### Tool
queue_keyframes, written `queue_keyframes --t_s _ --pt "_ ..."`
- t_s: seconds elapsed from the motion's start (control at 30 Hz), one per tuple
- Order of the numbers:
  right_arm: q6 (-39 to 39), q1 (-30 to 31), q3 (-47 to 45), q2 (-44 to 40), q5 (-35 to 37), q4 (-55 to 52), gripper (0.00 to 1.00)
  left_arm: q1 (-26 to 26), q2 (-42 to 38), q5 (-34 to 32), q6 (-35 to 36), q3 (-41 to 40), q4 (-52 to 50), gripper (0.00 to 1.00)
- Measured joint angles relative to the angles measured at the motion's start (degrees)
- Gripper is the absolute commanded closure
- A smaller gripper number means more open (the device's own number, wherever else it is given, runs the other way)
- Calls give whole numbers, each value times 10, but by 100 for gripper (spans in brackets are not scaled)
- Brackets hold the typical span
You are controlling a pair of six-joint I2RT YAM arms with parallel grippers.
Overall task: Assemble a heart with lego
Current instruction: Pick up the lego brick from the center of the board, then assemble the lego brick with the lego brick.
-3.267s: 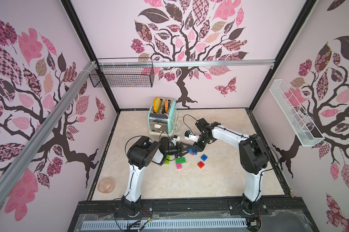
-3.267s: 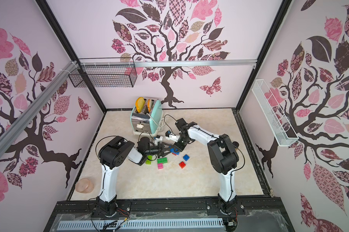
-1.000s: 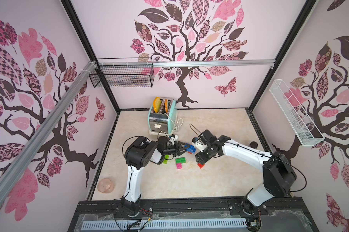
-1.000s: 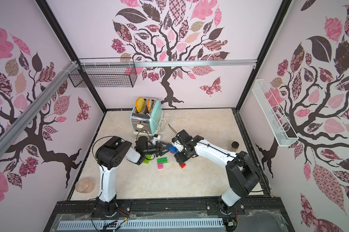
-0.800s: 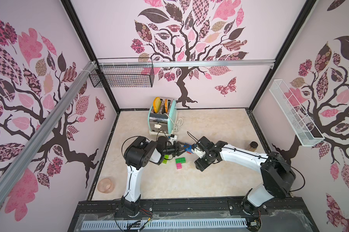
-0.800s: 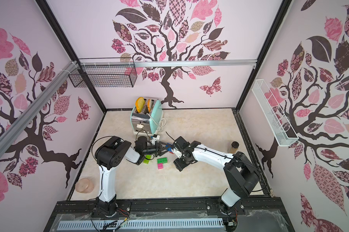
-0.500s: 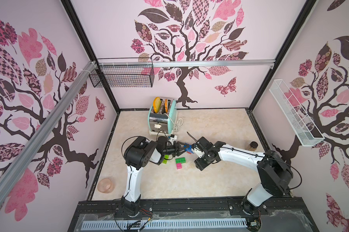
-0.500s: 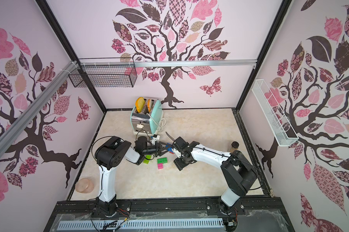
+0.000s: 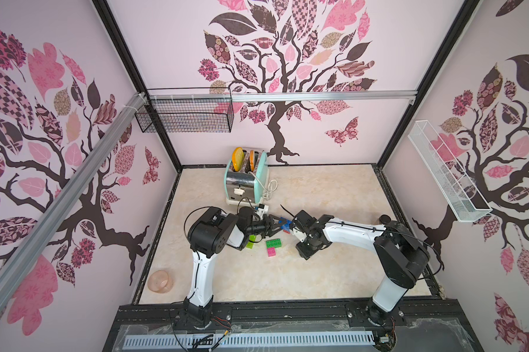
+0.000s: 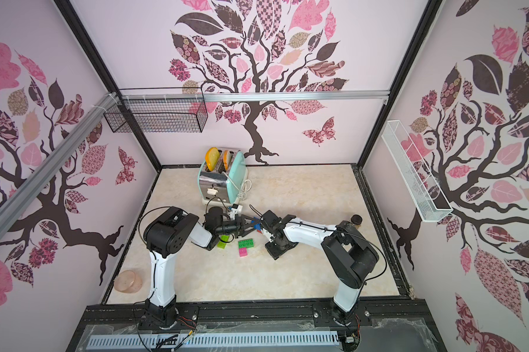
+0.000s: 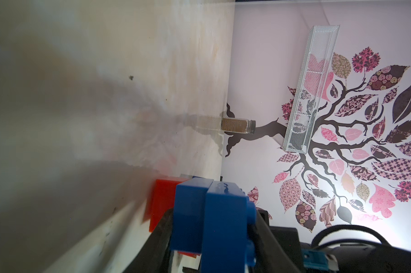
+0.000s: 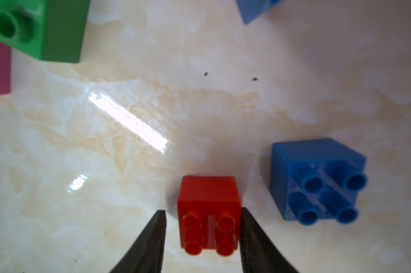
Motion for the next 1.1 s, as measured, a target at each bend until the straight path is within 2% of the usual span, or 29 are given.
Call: queue_keyframes --t_s 0.13,0.33,0.7,0.93,1.1 --pt "-6 0 17 8 2 -4 67 0 -1 1 0 0 0 61" --pt "-19 -8 26 -12 -16 0 72 3 -3 16 14 1 -1 61" --pt "-69 -106 70 -34 -106 15 73 7 -14 55 75 11 -41 61" --pt "-117 -113 90 -23 -162 10 73 8 -19 66 102 11 -65 61" --pt "-143 -113 90 -13 -170 -5 73 8 -19 76 106 11 -69 61"
